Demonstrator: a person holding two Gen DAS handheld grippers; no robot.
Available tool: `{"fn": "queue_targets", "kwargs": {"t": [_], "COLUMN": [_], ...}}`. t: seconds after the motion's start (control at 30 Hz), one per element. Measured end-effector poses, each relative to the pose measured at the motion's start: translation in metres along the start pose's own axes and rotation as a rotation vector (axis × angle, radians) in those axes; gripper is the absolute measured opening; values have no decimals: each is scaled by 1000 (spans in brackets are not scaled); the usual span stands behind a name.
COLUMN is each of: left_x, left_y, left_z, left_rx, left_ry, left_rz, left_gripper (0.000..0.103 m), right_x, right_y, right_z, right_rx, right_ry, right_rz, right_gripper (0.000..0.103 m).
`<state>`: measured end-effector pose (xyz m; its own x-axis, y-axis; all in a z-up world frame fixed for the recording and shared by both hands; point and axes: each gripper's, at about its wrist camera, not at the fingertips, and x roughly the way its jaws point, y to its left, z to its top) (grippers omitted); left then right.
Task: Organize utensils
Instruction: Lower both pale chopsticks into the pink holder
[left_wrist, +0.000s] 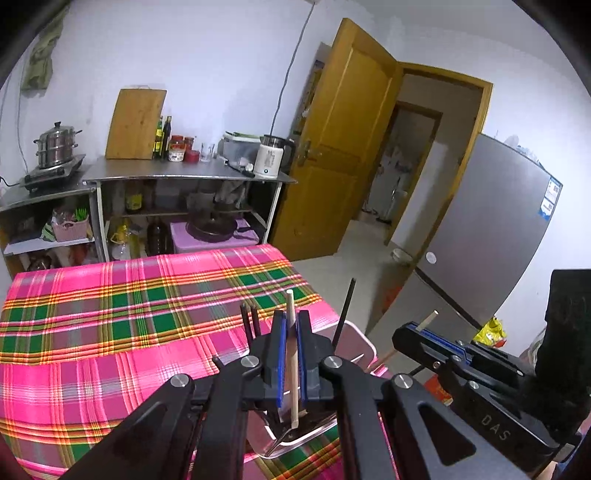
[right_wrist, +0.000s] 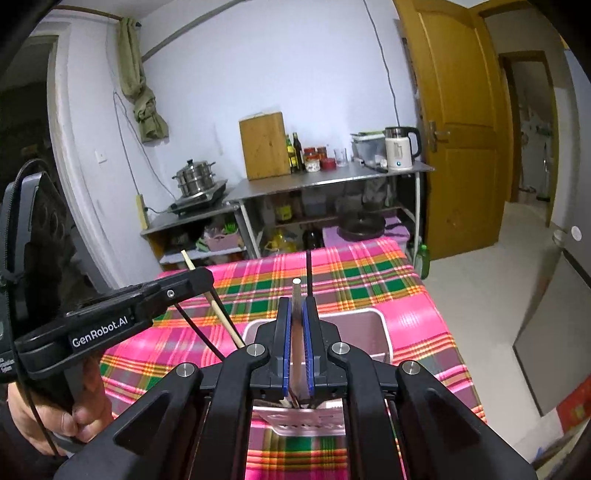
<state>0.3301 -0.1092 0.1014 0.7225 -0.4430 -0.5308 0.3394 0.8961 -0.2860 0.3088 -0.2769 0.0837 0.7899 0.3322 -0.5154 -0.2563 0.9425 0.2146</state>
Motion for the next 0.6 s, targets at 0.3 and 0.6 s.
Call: {"fn": "queue_targets", "kwargs": {"t": [0.3,0.6], "left_x": [13,11], "left_y": [2,2], "left_z": [-17,-21], "left_rx": [22,24], "left_ry": [40,61], "left_rz": [1,5], "left_gripper": [5,7], "right_x": [16,17], "right_y": [-5,-9], "right_z": [-14,-15], "right_rx": [3,13], "right_ry": [54,78], "right_rz": [-1,-10], "right_gripper": [6,10]}}
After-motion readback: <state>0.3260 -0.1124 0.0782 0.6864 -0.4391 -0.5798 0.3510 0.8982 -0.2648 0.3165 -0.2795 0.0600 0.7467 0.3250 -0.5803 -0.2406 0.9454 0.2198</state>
